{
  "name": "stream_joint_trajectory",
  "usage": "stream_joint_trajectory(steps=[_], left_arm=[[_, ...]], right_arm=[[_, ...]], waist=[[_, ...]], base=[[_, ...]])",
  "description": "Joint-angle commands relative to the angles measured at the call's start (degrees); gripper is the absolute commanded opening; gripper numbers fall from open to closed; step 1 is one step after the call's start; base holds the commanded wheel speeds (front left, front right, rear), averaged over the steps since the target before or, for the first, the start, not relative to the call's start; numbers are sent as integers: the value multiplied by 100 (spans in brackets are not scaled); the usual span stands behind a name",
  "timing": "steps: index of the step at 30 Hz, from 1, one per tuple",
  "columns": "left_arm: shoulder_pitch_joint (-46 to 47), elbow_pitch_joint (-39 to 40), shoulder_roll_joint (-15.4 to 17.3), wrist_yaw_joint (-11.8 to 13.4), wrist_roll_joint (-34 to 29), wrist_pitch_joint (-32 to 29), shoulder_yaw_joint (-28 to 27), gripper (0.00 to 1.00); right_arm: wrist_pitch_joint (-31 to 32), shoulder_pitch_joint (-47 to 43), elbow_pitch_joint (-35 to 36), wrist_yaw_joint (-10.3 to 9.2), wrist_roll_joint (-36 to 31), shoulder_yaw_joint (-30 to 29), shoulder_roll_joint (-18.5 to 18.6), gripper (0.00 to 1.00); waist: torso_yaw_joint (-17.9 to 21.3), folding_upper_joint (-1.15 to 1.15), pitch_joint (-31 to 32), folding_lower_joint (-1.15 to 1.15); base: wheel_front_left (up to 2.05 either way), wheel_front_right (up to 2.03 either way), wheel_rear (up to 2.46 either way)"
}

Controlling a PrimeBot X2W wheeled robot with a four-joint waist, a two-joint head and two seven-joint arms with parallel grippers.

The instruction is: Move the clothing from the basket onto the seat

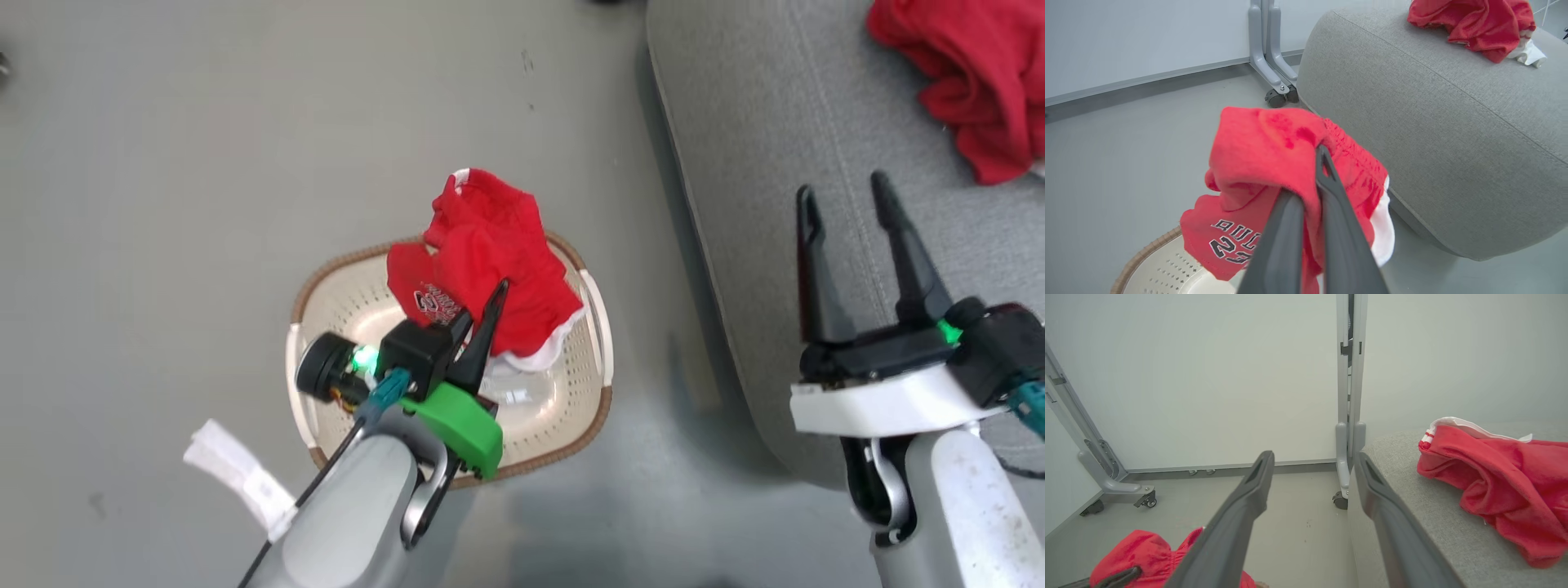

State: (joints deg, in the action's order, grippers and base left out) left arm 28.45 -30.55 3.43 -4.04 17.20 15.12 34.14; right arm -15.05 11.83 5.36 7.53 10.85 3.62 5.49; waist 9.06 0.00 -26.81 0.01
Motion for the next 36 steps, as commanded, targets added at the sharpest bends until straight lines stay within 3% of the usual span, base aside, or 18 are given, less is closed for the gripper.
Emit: stream_joint_trajectory(steps=[1,15,25,29,36], left_arm=[[-243,112,20,8,-57,3,-124,0],[-1319,1150,-26,-47,-580,4,-922,0],[-1502,1710,-39,-98,-740,4,-1217,0],[-1386,1821,-45,-141,-763,4,-1199,0],[-1104,1849,-48,-140,-236,4,-819,0]], right_arm=[[-18,-181,-80,-8,-57,57,45,100],[-18,-1004,-577,-8,-33,782,197,100],[-18,-1226,-716,-8,102,1023,281,100],[-18,-1193,-839,-8,181,1249,299,100],[-18,-910,-1250,-7,145,1936,308,100]], waist=[[-263,0,999,-1],[-168,0,2298,-1],[-176,0,2564,-1],[-193,0,2572,-1],[-228,0,2567,-1]], base=[[0,0,0],[0,0,0],[0,0,0],[0,0,0],[0,0,0]])
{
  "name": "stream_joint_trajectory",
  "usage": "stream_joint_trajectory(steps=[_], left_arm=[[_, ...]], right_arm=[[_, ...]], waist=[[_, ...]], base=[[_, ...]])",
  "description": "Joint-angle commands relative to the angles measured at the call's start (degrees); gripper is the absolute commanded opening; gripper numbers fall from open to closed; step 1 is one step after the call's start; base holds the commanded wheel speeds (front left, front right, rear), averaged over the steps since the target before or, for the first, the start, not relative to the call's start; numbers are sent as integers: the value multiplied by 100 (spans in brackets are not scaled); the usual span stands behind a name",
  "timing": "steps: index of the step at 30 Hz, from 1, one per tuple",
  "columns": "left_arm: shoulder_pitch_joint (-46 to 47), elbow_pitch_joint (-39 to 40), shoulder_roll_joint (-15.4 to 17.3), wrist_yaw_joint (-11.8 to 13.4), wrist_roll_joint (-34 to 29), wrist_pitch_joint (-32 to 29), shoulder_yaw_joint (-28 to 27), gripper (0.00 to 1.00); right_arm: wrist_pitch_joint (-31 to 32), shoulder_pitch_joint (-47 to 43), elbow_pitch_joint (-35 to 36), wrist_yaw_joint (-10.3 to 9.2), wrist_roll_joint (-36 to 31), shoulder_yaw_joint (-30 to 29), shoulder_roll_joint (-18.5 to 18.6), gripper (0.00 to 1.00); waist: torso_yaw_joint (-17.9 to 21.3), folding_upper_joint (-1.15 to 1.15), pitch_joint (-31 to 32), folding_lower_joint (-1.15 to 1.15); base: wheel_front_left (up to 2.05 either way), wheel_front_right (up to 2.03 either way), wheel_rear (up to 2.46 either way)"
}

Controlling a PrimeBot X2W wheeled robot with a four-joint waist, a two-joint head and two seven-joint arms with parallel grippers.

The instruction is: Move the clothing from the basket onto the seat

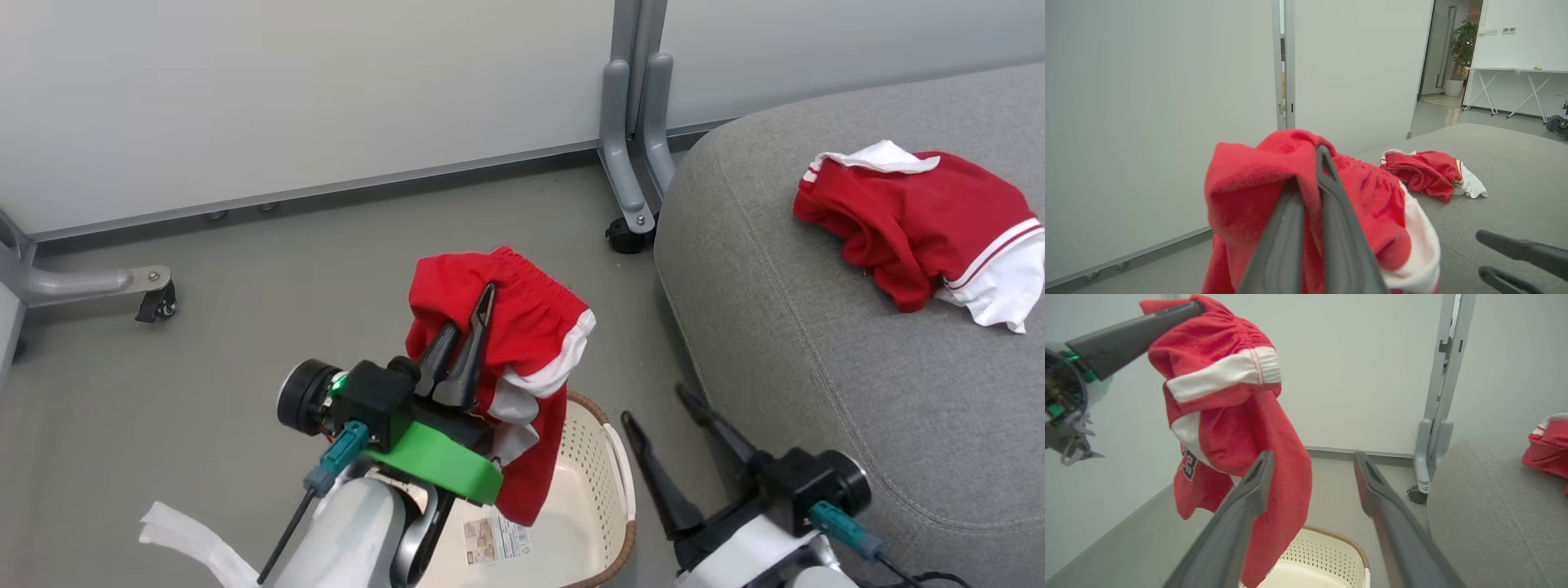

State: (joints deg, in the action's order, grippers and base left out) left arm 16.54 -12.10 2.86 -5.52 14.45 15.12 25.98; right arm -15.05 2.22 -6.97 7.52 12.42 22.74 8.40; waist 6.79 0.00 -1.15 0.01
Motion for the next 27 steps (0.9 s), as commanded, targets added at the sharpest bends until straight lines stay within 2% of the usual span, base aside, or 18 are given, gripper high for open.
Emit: stream_joint_trajectory(steps=[1,5,9,20,23,24,27], left_arm=[[129,7,10,42,121,4,66,0],[344,7,9,173,380,4,443,0],[506,38,10,334,594,4,791,0],[697,45,10,669,1042,3,1661,0],[682,-83,10,727,1043,4,1768,0],[671,-123,9,746,1061,4,1790,0],[653,-260,13,767,1047,4,1819,0]], right_arm=[[-19,103,-85,-6,-32,172,40,100],[-19,382,-329,-7,-81,667,49,100],[-18,589,-512,-7,-165,872,-10,100],[-18,877,-719,-7,-636,547,-357,100],[-18,719,-906,-6,-442,413,-417,98],[-18,716,-957,-7,-373,384,-438,0],[-18,717,-1068,-6,-280,567,-389,0]], waist=[[-3,0,4,-1],[-8,0,21,-1],[-11,0,47,-1],[-51,0,86,-1],[-52,0,89,-1],[-49,0,86,-1],[-46,0,82,-1]], base=[[0,0,0],[0,0,0],[0,0,0],[0,0,0],[0,0,0],[0,0,0],[0,0,0]])
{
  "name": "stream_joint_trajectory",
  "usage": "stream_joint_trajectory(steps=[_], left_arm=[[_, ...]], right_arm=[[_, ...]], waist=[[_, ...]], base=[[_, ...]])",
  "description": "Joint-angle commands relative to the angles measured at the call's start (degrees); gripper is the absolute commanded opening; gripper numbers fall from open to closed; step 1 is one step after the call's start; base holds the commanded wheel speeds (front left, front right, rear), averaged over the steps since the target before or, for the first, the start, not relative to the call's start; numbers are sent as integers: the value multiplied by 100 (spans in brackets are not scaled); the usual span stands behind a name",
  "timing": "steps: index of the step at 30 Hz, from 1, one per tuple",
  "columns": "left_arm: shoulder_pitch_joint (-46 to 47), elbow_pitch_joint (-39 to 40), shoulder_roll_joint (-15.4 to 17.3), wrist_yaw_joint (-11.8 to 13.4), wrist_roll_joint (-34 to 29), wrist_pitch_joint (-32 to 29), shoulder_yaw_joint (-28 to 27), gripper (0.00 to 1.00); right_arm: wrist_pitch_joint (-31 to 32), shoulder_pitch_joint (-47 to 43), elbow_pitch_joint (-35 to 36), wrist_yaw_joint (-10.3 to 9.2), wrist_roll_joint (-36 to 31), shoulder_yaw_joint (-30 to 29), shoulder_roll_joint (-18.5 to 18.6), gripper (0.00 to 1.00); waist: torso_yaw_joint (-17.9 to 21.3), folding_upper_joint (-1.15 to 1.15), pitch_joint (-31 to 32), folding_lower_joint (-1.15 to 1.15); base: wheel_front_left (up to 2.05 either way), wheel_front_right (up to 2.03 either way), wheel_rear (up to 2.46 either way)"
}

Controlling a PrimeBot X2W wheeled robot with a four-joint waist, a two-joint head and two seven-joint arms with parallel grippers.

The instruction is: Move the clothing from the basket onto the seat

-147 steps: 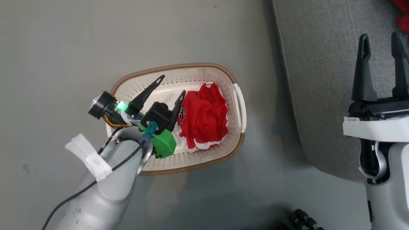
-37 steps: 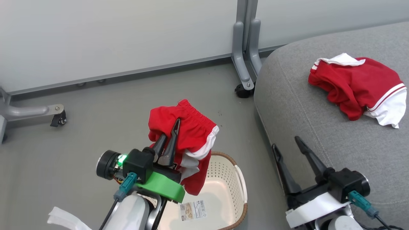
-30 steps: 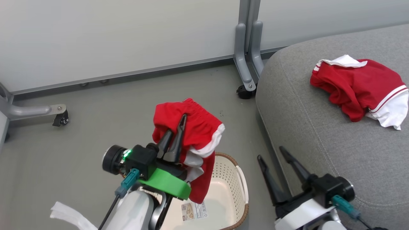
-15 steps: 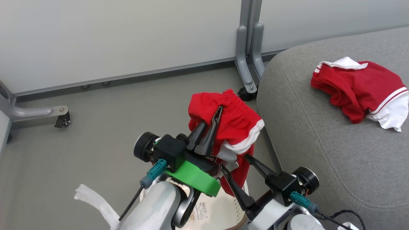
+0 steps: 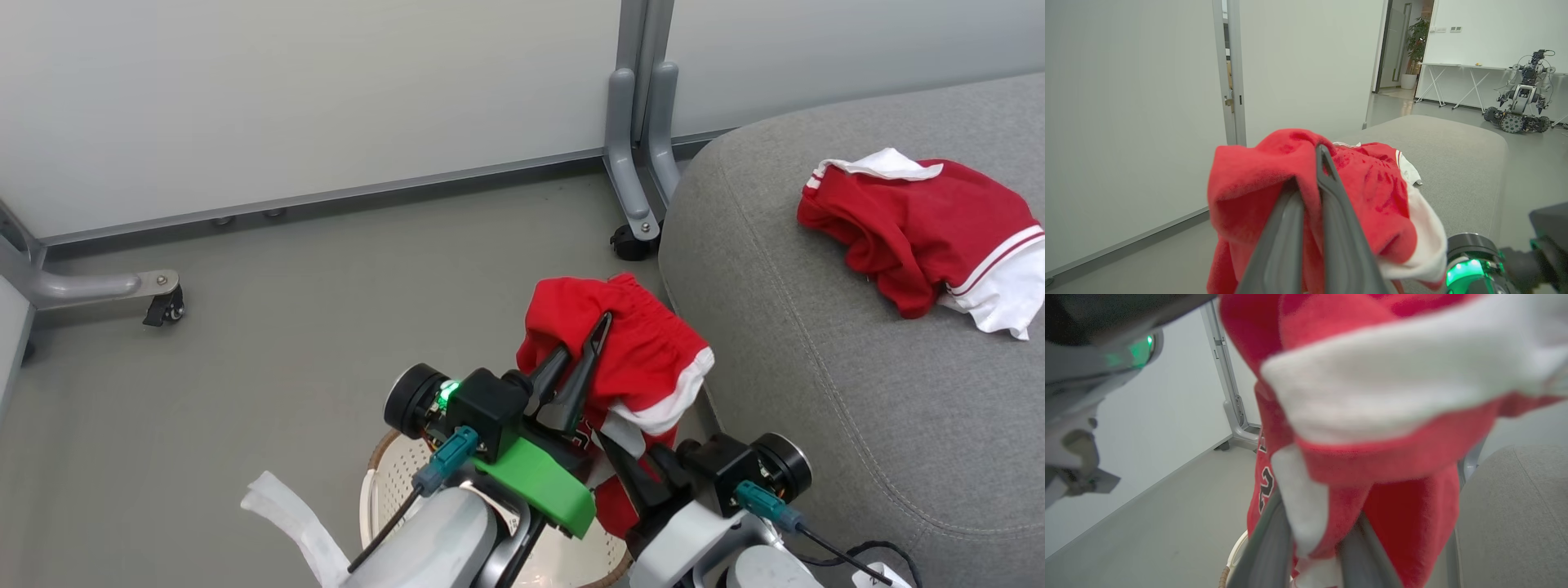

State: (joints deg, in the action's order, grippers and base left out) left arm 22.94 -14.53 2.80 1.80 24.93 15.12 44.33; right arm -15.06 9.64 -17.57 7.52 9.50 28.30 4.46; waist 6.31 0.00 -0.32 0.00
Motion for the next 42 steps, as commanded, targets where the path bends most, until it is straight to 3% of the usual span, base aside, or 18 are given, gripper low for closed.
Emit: stream_joint_trajectory(steps=[1,21,22,42], left_arm=[[10,-63,18,41,-35,4,-13,0],[26,-796,17,-61,-296,4,-132,0],[29,-877,18,-60,-304,3,-159,100],[-5,-944,41,-98,-586,4,-406,100]], right_arm=[[-18,-49,-24,-8,62,-16,44,0],[-17,-259,227,-7,214,-514,84,0],[-17,-272,218,-7,218,-603,64,0],[-18,-259,214,-7,211,-879,-41,0]], waist=[[6,0,-2,0],[28,0,-183,0],[24,0,-219,0],[6,0,-293,0]], base=[[0,0,0],[0,0,0],[0,0,0],[0,0,0]])
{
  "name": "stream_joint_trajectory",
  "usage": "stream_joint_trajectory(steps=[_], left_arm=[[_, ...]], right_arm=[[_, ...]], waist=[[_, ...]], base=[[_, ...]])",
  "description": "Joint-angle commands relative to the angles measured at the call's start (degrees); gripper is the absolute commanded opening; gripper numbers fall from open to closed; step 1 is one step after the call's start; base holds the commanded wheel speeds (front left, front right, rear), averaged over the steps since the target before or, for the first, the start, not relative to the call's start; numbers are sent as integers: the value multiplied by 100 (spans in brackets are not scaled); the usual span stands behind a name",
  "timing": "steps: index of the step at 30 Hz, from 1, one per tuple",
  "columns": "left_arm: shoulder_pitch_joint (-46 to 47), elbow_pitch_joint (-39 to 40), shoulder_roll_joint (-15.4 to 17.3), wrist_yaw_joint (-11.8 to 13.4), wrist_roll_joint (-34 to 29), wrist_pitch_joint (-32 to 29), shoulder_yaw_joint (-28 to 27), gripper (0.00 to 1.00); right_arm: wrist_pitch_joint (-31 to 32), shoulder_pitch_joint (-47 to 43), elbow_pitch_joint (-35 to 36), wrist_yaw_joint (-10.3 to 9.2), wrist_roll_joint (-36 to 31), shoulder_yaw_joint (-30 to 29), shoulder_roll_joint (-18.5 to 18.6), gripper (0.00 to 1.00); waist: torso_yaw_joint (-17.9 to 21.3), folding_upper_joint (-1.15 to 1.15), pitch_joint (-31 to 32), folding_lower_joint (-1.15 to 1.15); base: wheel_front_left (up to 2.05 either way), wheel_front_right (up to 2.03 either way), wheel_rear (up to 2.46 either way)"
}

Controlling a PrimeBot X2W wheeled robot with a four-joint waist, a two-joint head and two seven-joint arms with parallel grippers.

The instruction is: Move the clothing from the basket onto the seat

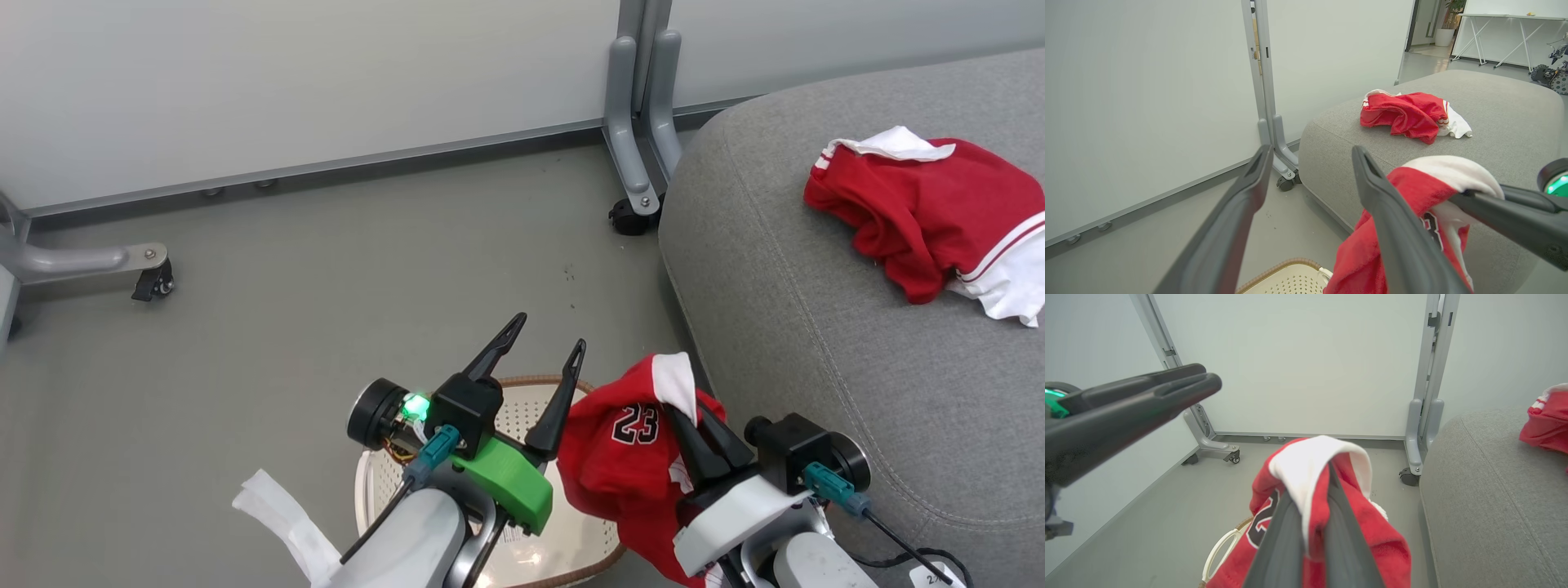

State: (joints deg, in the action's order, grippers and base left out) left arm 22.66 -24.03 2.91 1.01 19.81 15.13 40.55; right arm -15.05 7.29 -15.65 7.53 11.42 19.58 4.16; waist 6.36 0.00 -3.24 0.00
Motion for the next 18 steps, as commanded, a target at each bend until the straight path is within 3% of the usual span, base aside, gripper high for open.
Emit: stream_joint_trajectory(steps=[1,12,18], left_arm=[[12,1,29,-26,-78,2,-37,100],[-54,-25,28,-37,-165,3,-124,100],[-102,160,201,15,-398,3,-272,100]], right_arm=[[-19,-21,25,-8,24,-11,-12,0],[-19,32,97,-8,22,-74,10,0],[-19,202,275,-8,-17,-135,-1,0]], waist=[[4,0,-2,0],[64,0,-36,0],[434,0,-184,0]], base=[[0,0,0],[0,0,0],[0,0,0]])
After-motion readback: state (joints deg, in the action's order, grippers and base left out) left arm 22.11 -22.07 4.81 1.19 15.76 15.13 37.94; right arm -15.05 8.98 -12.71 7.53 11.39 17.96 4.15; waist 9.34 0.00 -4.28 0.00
